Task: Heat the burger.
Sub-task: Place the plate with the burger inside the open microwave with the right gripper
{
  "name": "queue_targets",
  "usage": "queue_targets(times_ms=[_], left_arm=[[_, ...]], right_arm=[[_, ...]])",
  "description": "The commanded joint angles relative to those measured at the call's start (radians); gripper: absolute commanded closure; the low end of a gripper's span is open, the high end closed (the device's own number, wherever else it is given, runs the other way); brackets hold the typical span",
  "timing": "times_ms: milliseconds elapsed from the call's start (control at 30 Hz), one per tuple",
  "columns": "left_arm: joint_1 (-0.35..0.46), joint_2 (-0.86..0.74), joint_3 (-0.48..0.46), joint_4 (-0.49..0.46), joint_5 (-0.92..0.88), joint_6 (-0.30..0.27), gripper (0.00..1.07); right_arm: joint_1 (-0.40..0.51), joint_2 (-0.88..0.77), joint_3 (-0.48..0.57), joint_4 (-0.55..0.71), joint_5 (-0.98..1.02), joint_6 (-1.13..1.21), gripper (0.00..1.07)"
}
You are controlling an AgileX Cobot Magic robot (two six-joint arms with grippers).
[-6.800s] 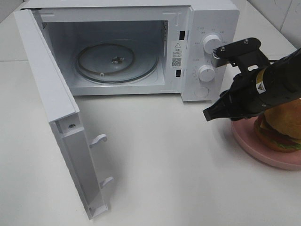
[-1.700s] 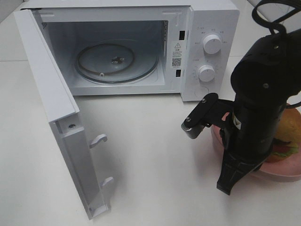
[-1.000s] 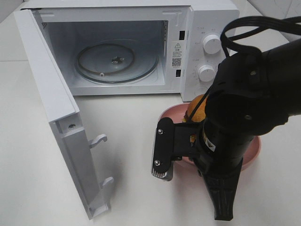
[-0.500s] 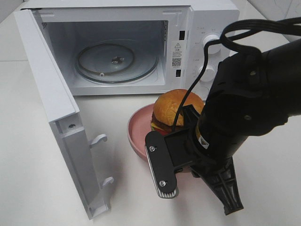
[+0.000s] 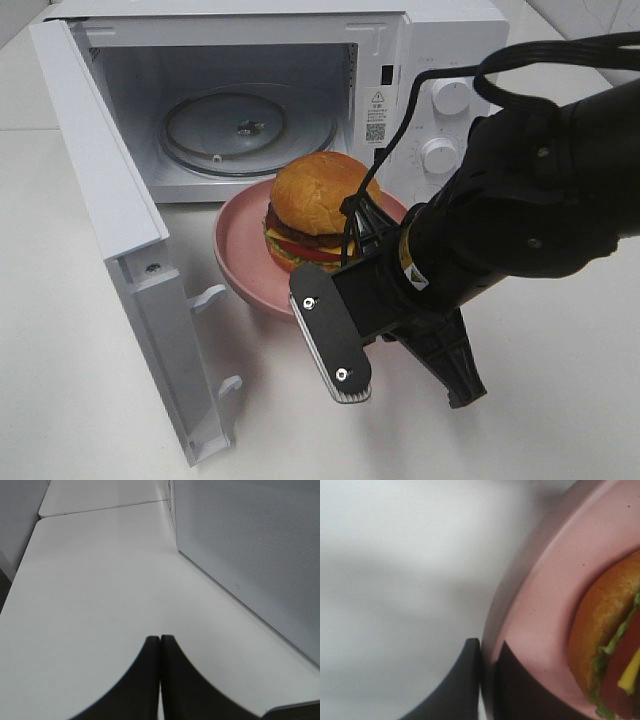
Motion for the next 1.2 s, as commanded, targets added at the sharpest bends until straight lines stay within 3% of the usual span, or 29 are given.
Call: queue_targets(times_ms=[33, 267, 567, 1200], left_arm=[[0.001, -0.020, 0.000, -0.006, -0.014, -0.005, 1.06], [0.001, -0.020, 0.000, -0.006, -0.014, -0.005, 1.06], [0.001, -0.020, 0.000, -0.006, -0.014, -0.006, 1.06], [0.001, -0.020, 0.000, -0.006, -0.014, -0.006, 1.06]], right_arm=[[-0.011, -0.010, -0.004, -0.029, -0.069, -0.024, 1.07], [-0.088, -0.009, -0.004, -0.029, -0.203, -0.133, 1.07], [-0.097, 0.028, -0.018, -0.029, -0.235, -0.185, 1.07], [-0.097, 0.167, -0.239, 0.003, -0.203, -0.296, 1.07]])
